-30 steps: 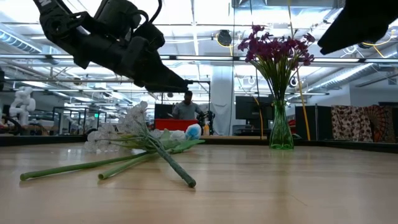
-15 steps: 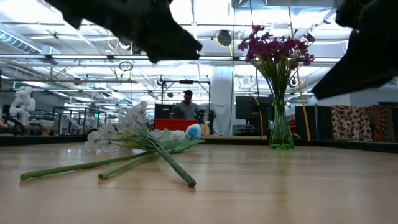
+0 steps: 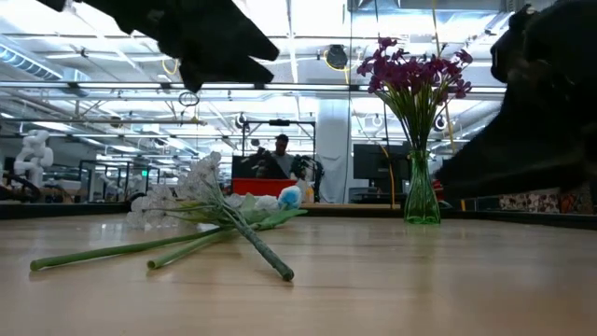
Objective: Sort flowers into vase by color
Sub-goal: Put the dark white flower into the transparent vase
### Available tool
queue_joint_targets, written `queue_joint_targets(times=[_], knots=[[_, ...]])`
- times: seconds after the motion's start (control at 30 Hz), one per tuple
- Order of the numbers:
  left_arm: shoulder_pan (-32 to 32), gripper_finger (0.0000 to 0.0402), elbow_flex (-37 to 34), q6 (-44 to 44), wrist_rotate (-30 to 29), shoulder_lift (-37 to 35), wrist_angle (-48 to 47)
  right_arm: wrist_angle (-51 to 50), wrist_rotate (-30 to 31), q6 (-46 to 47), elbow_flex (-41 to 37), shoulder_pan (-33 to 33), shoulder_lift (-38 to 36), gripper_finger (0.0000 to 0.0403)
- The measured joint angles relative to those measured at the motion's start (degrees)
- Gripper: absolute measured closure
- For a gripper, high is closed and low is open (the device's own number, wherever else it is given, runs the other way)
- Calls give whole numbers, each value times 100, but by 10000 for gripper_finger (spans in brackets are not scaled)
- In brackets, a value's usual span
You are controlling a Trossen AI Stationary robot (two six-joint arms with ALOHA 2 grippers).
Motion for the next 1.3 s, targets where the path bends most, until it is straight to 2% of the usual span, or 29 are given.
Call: queue_joint_targets(times=[0.2,0.37,0.6,0.87,0.97,1.1,1.2,1.3], knots=[[-362,205,124,-460,-529,7,-338,1415,-36,-758,7,-23,101,188],[-574,229,477,-891,-828,53,-944,2144,-234,-1396,11,-45,98,188],[-607,285,1072,-1430,-847,308,-1453,2160,-513,-1611,9,-47,98,188],[-443,360,1717,-1920,-822,1050,-2008,2170,-1113,-1575,9,-43,98,188],[-363,384,2015,-2218,-623,1228,-2746,2175,-1231,-1573,9,-30,98,188],[-212,393,2321,-2525,180,1236,-3909,2176,-1263,-1561,9,23,98,188],[-84,379,2499,-2682,460,1157,-4640,2174,-1254,-1563,9,36,97,188],[-17,347,2510,-2945,583,1175,-4665,2201,-1247,-1558,9,31,96,188]])
